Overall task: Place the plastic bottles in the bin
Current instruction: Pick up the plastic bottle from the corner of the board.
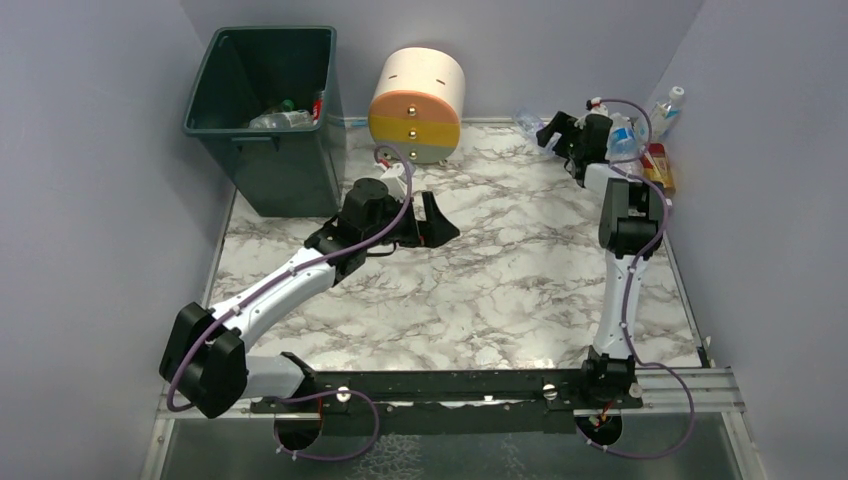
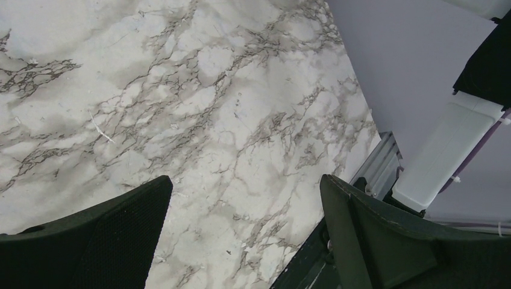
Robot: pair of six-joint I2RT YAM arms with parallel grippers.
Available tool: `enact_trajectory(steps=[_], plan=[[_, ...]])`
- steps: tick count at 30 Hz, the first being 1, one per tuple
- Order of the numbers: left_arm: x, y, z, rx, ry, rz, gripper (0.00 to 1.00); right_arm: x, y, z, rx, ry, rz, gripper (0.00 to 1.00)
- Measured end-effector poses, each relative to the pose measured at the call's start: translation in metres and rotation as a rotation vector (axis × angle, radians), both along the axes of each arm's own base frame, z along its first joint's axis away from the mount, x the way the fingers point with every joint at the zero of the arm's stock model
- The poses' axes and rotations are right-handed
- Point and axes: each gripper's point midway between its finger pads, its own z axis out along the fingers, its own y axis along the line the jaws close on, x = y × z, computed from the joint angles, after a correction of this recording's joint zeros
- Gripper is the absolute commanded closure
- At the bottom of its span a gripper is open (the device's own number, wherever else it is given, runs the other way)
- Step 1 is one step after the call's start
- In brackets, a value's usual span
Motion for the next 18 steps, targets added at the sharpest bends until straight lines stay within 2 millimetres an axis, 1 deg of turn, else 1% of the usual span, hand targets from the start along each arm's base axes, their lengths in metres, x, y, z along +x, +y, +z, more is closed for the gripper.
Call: enact_trajectory(steps=[2, 4, 9, 11, 14, 18], plan=[[0.0, -0.002, -0.005, 0.011, 0.007, -0.003, 0.01, 0.002, 0.005, -0.009, 0.012, 0.008, 0.033, 0.07], [-0.001, -0.004, -0.009, 0.019, 0.013, -0.006, 0.01, 0.005, 0.009, -0.014, 0.022, 0.008, 0.059, 0.07], [-0.003, -0.008, -0.014, 0.03, 0.024, -0.016, 0.01, 0.006, 0.016, -0.017, 0.029, 0.016, 0.093, 0.12], [-0.004, -0.01, -0.015, 0.031, 0.025, -0.021, 0.01, 0.006, 0.021, -0.016, 0.018, 0.013, 0.103, 0.16], [-0.005, -0.011, -0.015, 0.032, 0.025, -0.024, 0.01, 0.006, 0.025, -0.017, 0.003, 0.012, 0.113, 0.28], [-0.006, -0.012, -0.015, 0.033, 0.023, -0.029, 0.01, 0.003, 0.038, -0.022, 0.0, 0.022, 0.129, 0.35]])
